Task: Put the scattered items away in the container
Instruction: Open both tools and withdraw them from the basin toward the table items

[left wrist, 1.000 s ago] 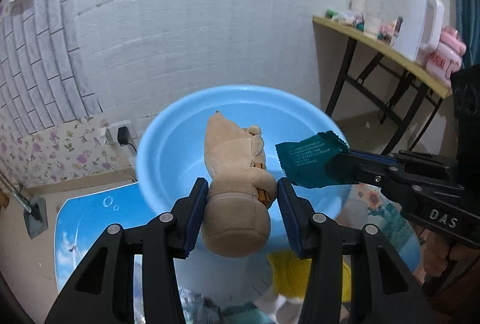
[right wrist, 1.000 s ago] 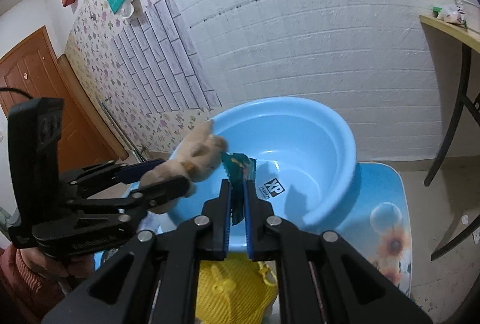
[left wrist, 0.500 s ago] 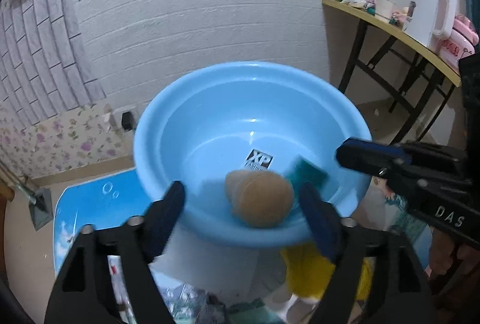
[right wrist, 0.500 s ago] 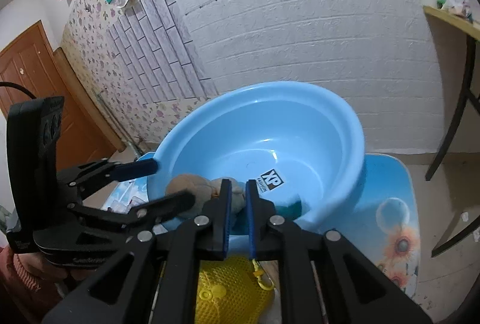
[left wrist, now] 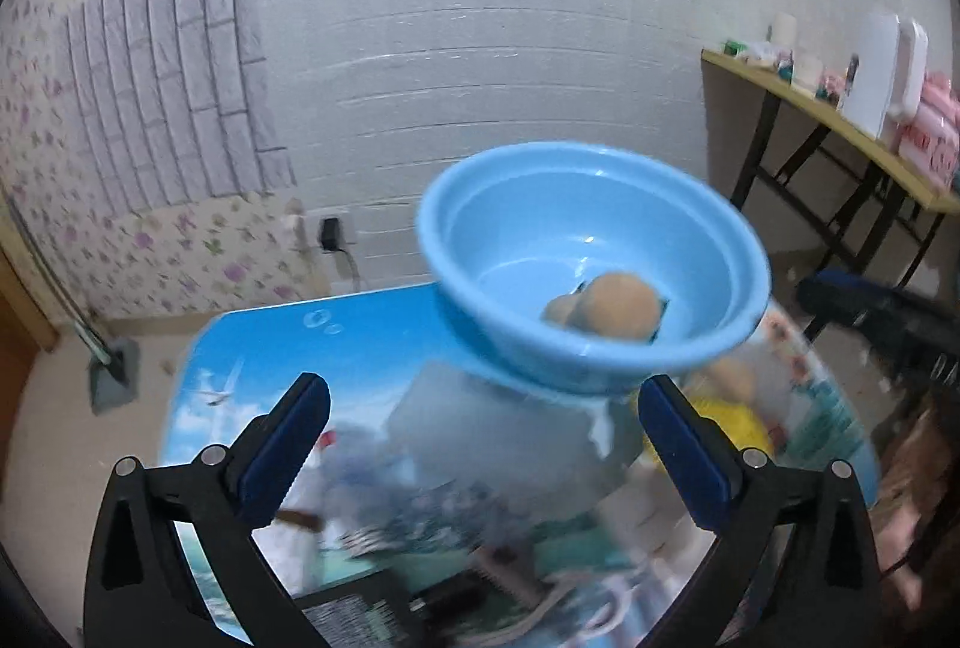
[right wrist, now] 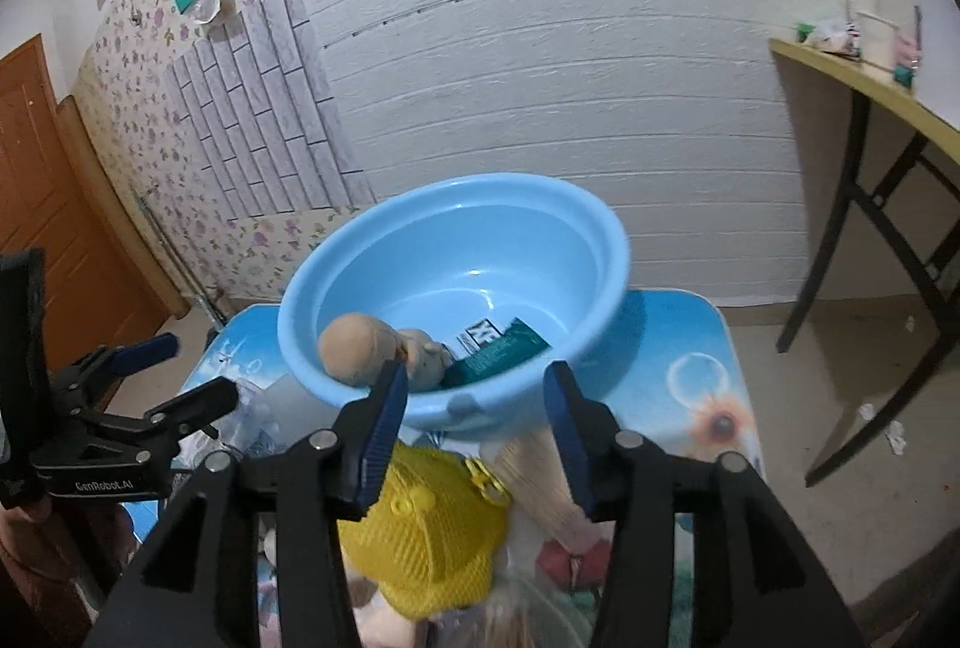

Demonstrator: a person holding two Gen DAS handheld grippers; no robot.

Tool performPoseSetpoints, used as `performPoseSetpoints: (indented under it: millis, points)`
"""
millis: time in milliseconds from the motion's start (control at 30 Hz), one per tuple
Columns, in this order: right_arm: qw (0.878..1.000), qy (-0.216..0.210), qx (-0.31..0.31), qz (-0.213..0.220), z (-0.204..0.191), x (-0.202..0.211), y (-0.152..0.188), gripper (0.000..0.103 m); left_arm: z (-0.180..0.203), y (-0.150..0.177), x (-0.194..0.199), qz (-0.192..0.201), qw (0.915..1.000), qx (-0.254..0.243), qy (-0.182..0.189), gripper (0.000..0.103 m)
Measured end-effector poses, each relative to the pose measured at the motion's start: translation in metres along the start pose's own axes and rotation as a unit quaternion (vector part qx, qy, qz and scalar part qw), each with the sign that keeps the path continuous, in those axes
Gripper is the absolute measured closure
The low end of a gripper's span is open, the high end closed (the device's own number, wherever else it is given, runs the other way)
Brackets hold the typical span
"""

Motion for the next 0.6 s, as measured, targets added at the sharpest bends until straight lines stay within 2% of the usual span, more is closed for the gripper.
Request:
performPoseSetpoints:
  millis: [67, 100, 133, 200, 333, 467, 533, 600]
  points:
    - [1.000, 0.003, 0.002, 0.002, -0.002, 0.008, 0.006, 0.055, -0.005, 0.009, 0.005, -0.007, 1.0000, -0.004, 0.002, 0.000]
    - [1.000, 0.002, 0.004, 0.005, -0.004, 0.013, 0.009, 0.050, -0.007, 0.015, 0.009, -0.011, 0.9999, -0.006, 0.005, 0.000]
    - [1.000, -0.002, 0.007, 0.009, -0.007, 0.018, 0.012, 0.036, -0.009, 0.020, 0.012, -0.010, 0.9999, -0.008, 0.007, 0.000]
    - [1.000, -0.002, 0.009, 0.013, -0.010, 0.022, 0.018, 0.018, -0.015, 0.035, 0.016, -0.017, 0.9998, -0.009, 0.008, 0.000]
    - [1.000, 0.016, -0.001, -0.014, -0.008, 0.019, 0.037, 0.003, -0.032, 0.058, 0.023, -0.024, 0.9997, -0.005, -0.002, 0.000]
    - [0.998, -0.009, -0.039, -0.050, -0.003, 0.016, 0.059, 0.002, -0.048, 0.077, 0.029, -0.016, 0.9990, -0.005, -0.042, 0.000]
    - [0.997, 0.016, -0.047, -0.052, 0.004, 0.016, 0.067, 0.002, -0.061, 0.088, 0.030, -0.017, 0.9976, 0.014, -0.065, 0.000]
    - [0.997, 0.034, -0.042, -0.052, 0.008, 0.016, 0.073, 0.007, -0.066, 0.096, 0.028, -0.021, 0.9975, 0.032, -0.061, 0.000]
Point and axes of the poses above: each gripper's, at about its wrist camera, not at the fingertips, and x roughly against the way its jaws point, z to its right, y to its underside, the point moved 6 cm from there along -x, roughly the way its jaws point, and after that the axes turned 2 degrees about -y, right-handed, at the moved point
